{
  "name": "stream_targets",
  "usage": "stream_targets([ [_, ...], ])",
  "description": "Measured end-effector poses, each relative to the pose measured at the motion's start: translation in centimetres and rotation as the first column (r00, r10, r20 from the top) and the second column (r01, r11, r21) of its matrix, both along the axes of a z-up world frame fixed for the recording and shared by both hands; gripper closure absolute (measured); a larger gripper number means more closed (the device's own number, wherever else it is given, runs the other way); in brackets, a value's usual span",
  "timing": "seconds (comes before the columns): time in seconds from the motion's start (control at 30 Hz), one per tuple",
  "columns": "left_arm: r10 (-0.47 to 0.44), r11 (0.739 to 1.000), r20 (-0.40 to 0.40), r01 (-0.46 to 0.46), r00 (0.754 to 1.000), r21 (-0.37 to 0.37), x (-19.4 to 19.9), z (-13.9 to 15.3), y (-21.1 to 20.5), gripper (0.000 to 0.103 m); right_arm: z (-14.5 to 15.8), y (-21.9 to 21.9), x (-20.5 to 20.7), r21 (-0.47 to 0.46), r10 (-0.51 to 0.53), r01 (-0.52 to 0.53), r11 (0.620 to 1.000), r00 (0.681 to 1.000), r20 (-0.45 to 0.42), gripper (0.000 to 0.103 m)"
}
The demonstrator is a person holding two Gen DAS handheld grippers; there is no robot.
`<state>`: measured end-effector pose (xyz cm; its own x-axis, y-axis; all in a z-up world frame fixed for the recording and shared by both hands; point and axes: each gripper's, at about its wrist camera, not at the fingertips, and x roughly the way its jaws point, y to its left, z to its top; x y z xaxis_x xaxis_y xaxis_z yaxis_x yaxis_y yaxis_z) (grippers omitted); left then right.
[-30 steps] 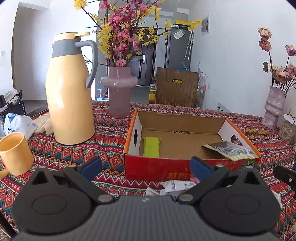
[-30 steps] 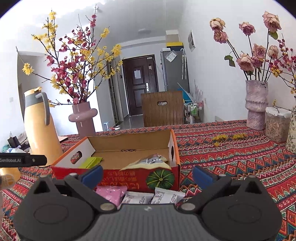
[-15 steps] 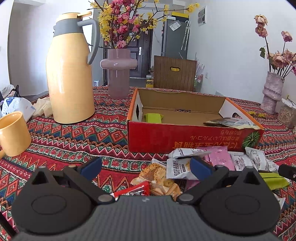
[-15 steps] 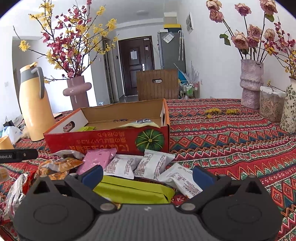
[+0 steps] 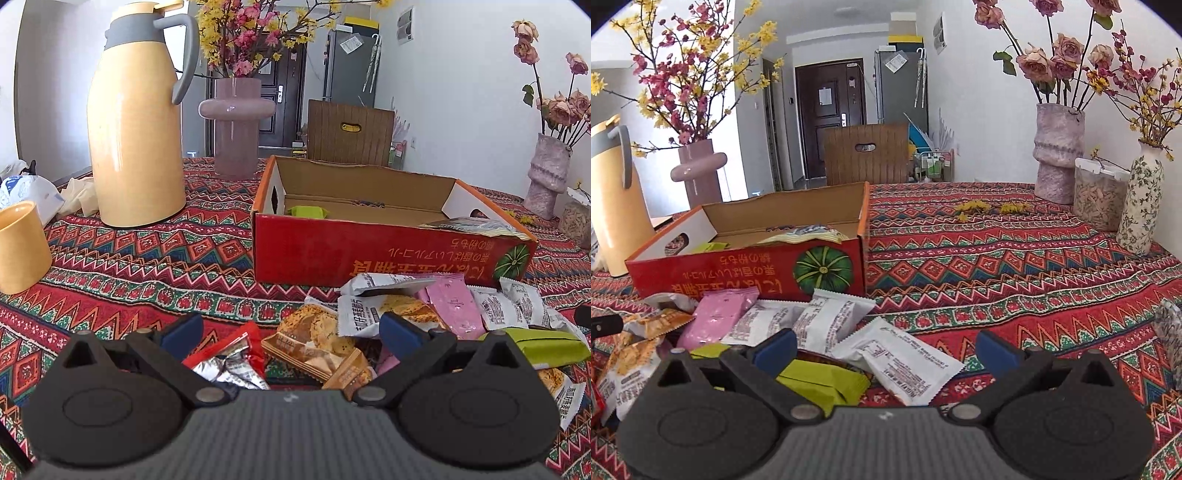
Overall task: Organize snacks
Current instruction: 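Grasp a white wrapped packet with the right tool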
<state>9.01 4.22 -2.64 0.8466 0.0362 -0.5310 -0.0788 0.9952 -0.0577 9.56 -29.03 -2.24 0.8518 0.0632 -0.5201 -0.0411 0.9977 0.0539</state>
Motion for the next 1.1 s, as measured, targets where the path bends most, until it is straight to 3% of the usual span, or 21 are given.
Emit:
stream_targets([
  [0.37,0.001,1.000,0.006,-0.001,1.000,-0.009,-0.1,0.0,0.1,0.000,-1.7,-1.4,5.0,-0.084,0.050,-0.065,0.994,0.985,-0.168,0.000],
  [0.53,0.001,1.000,0.006,-0.001,1.000,-0.011,-0.1,0.0,0.1,0.000,-2.4,-1.1,6.1,-0.093,0.059,-0.078,0.993,0.980,-0.191,0.000],
  [0.7,0.001,1.000,0.006,-0.001,1.000,-0.011,-0.1,0.0,0.1,0.000,-3.0,-1.6,6.3,-0.037,0.068,-0.076,0.996,0.981,-0.182,0.004],
  [0.87,0.002,1.000,0.007,-0.001,1.000,-0.011,-0.1,0.0,0.1,0.000,-2.8,-1.7,6.0,-0.034,0.084,-0.090,0.995,0.984,-0.156,0.028],
  [0.93,0.002,1.000,0.007,-0.002,1.000,-0.012,-0.2,-0.1,0.1,0.000,-2.6,-1.5,5.8,-0.035,0.096,-0.102,0.994,0.985,-0.146,0.048],
  [1.0,0.002,1.000,0.006,-0.002,1.000,-0.012,-0.2,-0.1,0.1,0.000,-2.5,-1.3,5.5,-0.031,0.104,-0.109,0.994,0.984,-0.142,0.056],
  [1.1,0.003,1.000,0.007,-0.003,1.000,-0.013,-0.2,-0.1,0.1,0.000,-2.5,-0.9,5.0,-0.036,0.094,-0.099,0.994,0.988,-0.124,0.060],
])
